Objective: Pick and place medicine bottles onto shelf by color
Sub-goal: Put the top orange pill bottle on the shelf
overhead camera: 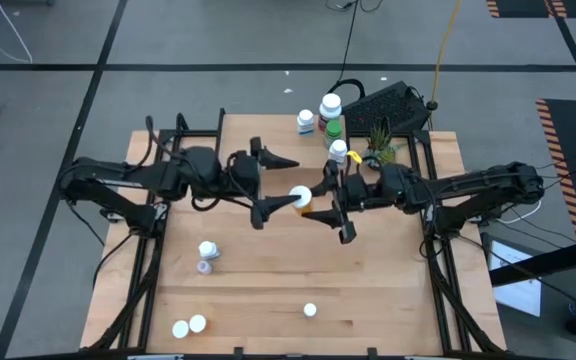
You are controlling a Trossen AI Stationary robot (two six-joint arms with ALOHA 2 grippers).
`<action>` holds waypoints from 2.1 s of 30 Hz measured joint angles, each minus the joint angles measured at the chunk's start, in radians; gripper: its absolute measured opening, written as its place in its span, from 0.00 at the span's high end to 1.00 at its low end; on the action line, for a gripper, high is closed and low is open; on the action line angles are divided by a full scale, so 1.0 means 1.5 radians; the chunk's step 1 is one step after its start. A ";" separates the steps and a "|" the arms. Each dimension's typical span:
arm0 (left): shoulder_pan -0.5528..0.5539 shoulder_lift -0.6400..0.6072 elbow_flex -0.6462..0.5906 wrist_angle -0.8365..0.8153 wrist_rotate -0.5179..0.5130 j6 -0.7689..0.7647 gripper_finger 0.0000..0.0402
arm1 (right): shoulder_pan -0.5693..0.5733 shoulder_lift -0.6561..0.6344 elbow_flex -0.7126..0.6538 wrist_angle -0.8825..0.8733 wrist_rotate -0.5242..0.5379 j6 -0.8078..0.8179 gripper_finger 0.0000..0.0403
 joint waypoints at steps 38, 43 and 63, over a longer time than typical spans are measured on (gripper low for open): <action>0.029 0.056 -0.004 0.207 0.126 0.137 0.15 | -0.059 -0.009 0.002 0.189 -0.087 0.085 0.52; 0.028 0.069 -0.002 0.236 0.142 0.163 0.15 | -0.058 -0.004 0.002 0.185 -0.088 0.097 0.52; 0.065 0.025 -0.002 0.256 0.140 0.130 0.15 | -0.068 0.017 0.001 0.206 -0.106 0.100 0.52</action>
